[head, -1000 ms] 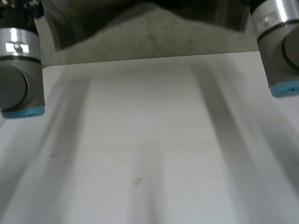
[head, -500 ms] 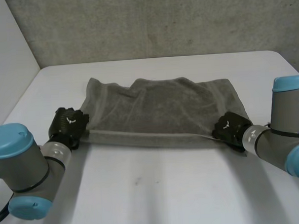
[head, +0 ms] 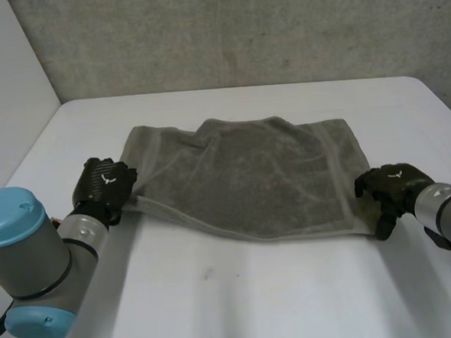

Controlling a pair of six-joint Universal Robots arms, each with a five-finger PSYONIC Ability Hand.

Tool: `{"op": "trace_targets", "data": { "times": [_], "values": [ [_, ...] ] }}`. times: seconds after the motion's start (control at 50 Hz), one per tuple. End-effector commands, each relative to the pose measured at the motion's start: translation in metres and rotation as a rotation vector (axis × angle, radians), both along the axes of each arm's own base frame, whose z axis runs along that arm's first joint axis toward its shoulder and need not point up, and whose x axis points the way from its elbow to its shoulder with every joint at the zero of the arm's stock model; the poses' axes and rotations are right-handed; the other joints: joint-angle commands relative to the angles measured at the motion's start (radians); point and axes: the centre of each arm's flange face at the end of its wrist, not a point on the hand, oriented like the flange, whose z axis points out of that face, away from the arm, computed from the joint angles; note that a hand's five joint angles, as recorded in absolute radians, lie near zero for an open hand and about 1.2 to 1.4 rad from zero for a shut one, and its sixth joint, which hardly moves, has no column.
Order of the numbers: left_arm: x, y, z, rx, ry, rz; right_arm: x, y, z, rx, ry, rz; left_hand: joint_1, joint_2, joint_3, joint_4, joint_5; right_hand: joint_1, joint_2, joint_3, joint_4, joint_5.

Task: Fold the towel.

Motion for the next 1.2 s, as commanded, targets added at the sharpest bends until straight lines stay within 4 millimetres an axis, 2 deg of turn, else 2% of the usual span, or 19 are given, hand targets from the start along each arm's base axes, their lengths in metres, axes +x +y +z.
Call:
{"op": "trace_targets", "data": {
  "times": [0.02,0.14,0.32,0.36,0.42,0.52,0.64,0.74,0.84,0.98,1.06,1.16,1.2],
  "values": [
    [-0.002,0.002,0.004,-0.008,0.002,-0.004,-0.004,0.015,-0.002,0.026,-0.098,0.017,0.189,0.178,0.181,0.178,0.181,0.101,0.048,0.067,0.071,0.074],
    [0.005,-0.003,0.005,-0.007,0.000,0.033,-0.020,0.020,-0.005,-0.011,-0.120,-0.024,0.189,0.178,0.181,0.178,0.181,0.134,0.080,0.100,0.104,0.106],
    [0.006,-0.003,0.003,0.003,0.000,0.035,-0.019,0.020,-0.019,-0.061,-0.118,-0.020,0.189,0.178,0.181,0.178,0.181,0.137,0.083,0.103,0.107,0.109],
    [0.005,-0.002,0.003,0.009,0.011,0.033,-0.018,0.016,-0.031,-0.047,-0.120,-0.019,0.189,0.178,0.181,0.178,0.181,0.172,0.118,0.138,0.142,0.144],
    [0.005,-0.002,0.003,0.012,0.021,0.035,-0.017,0.012,-0.038,-0.057,-0.116,-0.019,0.189,0.178,0.181,0.178,0.181,0.215,0.162,0.182,0.186,0.188],
    [0.007,-0.003,0.003,0.013,0.024,0.040,-0.017,0.004,-0.042,-0.075,-0.116,-0.019,0.189,0.178,0.181,0.178,0.181,0.333,0.279,0.299,0.303,0.305],
    [0.007,-0.002,0.002,0.019,0.022,0.040,-0.016,-0.002,-0.040,-0.085,-0.131,-0.029,0.189,0.178,0.181,0.178,0.181,0.503,0.450,0.469,0.473,0.476],
    [0.007,-0.002,0.001,0.026,0.020,0.040,-0.017,-0.011,-0.035,-0.088,-0.195,-0.067,0.189,0.178,0.181,0.178,0.181,0.550,0.497,0.516,0.521,0.523],
    [0.007,-0.002,0.001,0.029,0.019,0.042,-0.017,-0.017,-0.030,-0.102,-0.216,-0.079,0.189,0.178,0.181,0.178,0.181,0.515,0.462,0.481,0.485,0.488],
    [0.008,0.000,0.000,0.041,0.015,0.042,-0.019,-0.024,-0.028,-0.115,-0.205,-0.109,0.189,0.178,0.181,0.178,0.181,0.333,0.280,0.299,0.304,0.306],
    [0.008,0.000,-0.001,0.049,0.011,0.044,-0.019,-0.025,-0.027,-0.120,-0.203,-0.112,0.189,0.178,0.181,0.178,0.181,0.345,0.292,0.311,0.315,0.318],
    [0.008,0.001,-0.001,0.049,0.011,0.042,-0.020,-0.025,-0.028,-0.118,-0.201,-0.113,0.189,0.178,0.181,0.178,0.181,0.459,0.406,0.425,0.430,0.432],
    [0.008,0.001,-0.002,0.052,0.010,0.042,-0.020,-0.025,-0.030,-0.117,-0.193,-0.110,0.189,0.178,0.181,0.178,0.181,0.736,0.683,0.703,0.707,0.709]
  ]
}}
